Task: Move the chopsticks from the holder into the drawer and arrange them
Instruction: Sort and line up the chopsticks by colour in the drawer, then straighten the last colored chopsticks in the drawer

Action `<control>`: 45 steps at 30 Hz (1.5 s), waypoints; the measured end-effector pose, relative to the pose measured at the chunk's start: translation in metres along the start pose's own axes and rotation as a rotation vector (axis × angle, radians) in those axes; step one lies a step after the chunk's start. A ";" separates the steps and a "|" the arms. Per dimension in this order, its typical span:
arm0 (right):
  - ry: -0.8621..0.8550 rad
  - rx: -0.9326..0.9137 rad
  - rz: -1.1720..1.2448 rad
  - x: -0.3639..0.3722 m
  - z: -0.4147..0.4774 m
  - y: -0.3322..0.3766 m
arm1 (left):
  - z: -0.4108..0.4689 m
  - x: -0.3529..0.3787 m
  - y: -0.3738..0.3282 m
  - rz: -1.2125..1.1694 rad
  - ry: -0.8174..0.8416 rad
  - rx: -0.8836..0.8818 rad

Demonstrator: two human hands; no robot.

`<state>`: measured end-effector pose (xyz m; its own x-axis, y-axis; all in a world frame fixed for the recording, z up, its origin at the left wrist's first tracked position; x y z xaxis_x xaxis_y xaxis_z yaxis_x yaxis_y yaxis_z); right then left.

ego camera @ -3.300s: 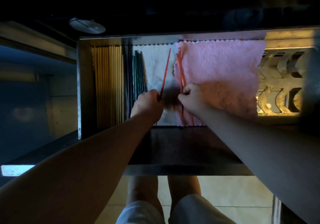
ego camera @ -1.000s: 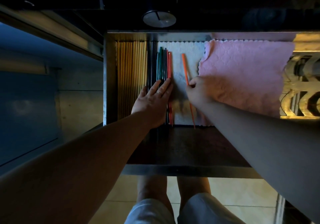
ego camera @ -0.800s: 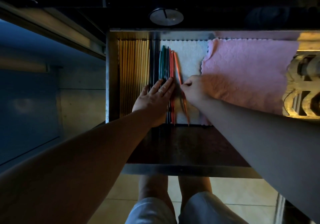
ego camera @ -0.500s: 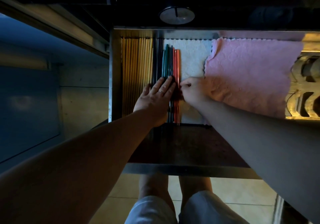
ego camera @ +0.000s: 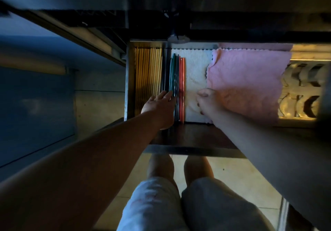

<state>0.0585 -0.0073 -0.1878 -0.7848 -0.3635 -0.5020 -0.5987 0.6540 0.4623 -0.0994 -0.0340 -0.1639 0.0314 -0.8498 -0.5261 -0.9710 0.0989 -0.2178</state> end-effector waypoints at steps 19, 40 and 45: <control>0.132 0.177 0.371 -0.112 -0.208 -0.044 | -0.195 -0.003 -0.086 -1.036 -0.269 -0.204; 0.166 0.661 1.097 -0.140 -0.203 -0.081 | -0.182 0.027 -0.121 -2.121 0.057 -0.545; 0.132 0.646 1.136 -0.149 -0.180 -0.063 | -0.166 0.011 -0.136 -2.275 0.104 -0.520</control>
<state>0.1845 -0.1138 -0.0100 -0.8288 0.5590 0.0251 0.5573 0.8205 0.1271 -0.0066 -0.1428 -0.0041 0.7583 0.6200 0.2013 0.6357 -0.7717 -0.0183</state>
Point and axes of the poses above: each hand's wrist, its own z-axis towards the middle knuckle, its own x-axis out of the palm, y = z × x, the point moved 9 cm from there along z, towards the middle knuckle, and after that the axes turned 6 degrees about -z, right-handed, at the moved point
